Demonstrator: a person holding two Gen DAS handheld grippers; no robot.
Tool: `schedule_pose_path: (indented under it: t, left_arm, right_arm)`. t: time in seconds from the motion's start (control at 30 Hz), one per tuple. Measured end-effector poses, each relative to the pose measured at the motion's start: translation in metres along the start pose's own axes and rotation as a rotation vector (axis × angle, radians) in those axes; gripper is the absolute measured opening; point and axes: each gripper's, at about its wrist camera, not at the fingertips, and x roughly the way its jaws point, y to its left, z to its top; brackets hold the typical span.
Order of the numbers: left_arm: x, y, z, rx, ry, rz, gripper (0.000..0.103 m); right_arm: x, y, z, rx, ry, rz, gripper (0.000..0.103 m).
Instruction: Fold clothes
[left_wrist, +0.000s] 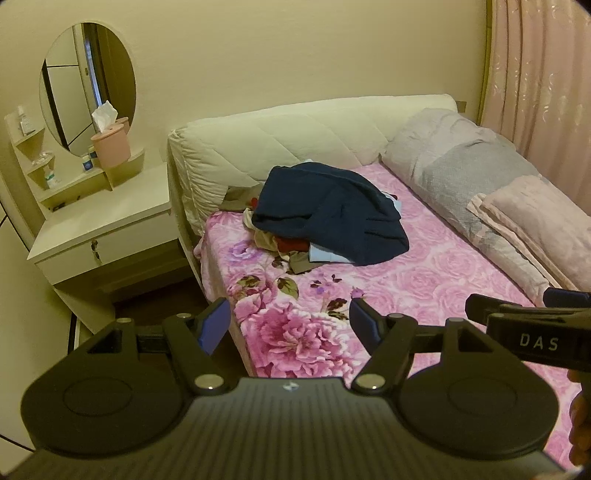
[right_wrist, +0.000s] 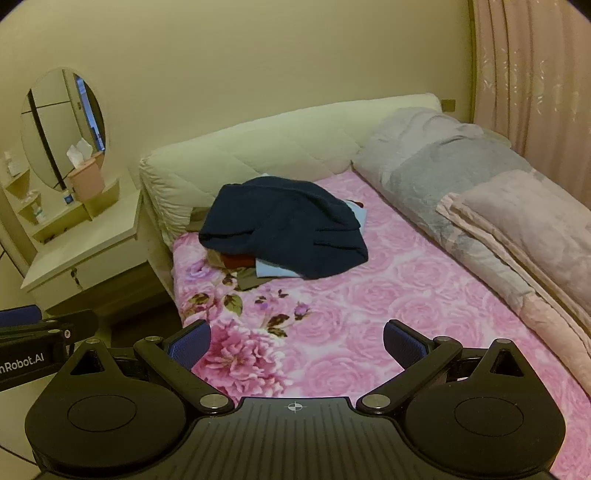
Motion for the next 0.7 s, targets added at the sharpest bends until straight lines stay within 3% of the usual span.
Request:
schedule_pose_path:
  t: [0.7]
  left_arm:
    - [0.008,0.015,0.006,0.015,-0.005,-0.053,0.068]
  right_arm:
    - [0.000,0.010,0.007,0.010,-0.014,-0.030,0.102]
